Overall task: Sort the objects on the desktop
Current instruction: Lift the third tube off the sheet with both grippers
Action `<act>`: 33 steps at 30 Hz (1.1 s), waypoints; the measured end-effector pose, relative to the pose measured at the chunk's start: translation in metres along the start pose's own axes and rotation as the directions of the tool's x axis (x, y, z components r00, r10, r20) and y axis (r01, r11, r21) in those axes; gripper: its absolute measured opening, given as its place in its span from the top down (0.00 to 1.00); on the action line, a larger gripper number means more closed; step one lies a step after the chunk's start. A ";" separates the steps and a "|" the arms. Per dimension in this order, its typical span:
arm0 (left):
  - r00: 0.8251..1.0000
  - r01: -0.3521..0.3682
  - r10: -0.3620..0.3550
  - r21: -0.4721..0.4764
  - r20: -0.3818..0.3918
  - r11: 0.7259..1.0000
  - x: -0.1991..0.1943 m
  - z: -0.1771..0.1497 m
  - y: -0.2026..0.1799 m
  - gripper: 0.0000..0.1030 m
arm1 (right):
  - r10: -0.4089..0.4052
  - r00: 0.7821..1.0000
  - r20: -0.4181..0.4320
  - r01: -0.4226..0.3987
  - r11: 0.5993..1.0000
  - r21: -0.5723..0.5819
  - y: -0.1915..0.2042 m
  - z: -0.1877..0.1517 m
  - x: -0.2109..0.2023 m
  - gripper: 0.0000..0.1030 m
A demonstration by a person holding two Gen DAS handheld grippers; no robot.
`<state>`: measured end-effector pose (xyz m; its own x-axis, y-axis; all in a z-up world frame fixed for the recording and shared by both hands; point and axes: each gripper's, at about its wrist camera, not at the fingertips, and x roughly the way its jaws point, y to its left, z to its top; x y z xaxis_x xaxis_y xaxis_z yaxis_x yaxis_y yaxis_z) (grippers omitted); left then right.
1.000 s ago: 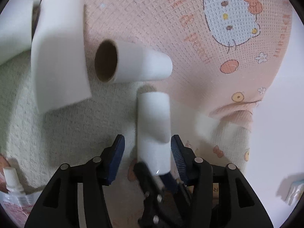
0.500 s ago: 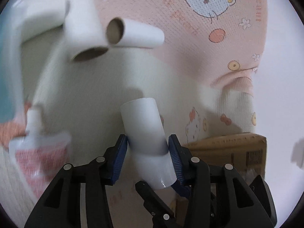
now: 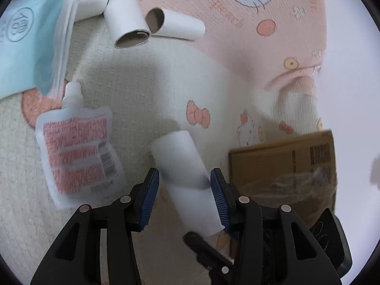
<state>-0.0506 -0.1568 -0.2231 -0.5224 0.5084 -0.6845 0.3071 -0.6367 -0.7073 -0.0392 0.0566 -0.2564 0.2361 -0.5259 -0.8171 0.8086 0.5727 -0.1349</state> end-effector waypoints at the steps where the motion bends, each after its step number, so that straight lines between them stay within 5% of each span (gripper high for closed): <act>1: 1.000 -0.017 0.017 0.011 0.005 1.000 -0.001 -0.003 -0.001 0.52 | -0.009 1.000 -0.002 0.009 1.000 -0.012 0.001 -0.003 -0.002 0.61; 8: 1.000 0.005 -0.005 0.006 -0.017 1.000 0.000 -0.003 -0.004 0.41 | 0.042 0.999 0.010 -0.042 0.998 -0.036 0.006 -0.003 -0.007 0.60; 15: 0.999 -0.006 0.004 -0.033 -0.049 0.999 0.012 -0.003 0.005 0.41 | 0.068 0.997 -0.031 -0.068 0.997 -0.022 -0.003 -0.001 0.011 0.58; 23: 0.997 0.041 -0.047 -0.096 -0.059 0.995 0.019 -0.004 0.016 0.41 | 0.211 0.972 -0.103 -0.202 0.975 0.088 -0.024 0.009 0.027 0.57; 26: 0.997 0.038 -0.044 -0.102 -0.056 0.994 0.021 -0.005 0.016 0.52 | 0.219 0.967 -0.133 -0.214 0.975 0.053 -0.020 0.011 0.033 0.57; 33: 0.995 0.049 -0.055 -0.069 -0.084 0.996 0.026 -0.011 0.009 0.54 | 0.181 0.965 -0.187 -0.196 0.979 -0.064 -0.005 0.016 0.045 0.58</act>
<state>-0.0523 -0.1431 -0.2492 -0.4698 0.5897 -0.6569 0.3350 -0.5694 -0.7507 -0.0245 0.0203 -0.2834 0.2734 -0.2861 -0.9184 0.7107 0.7034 -0.0076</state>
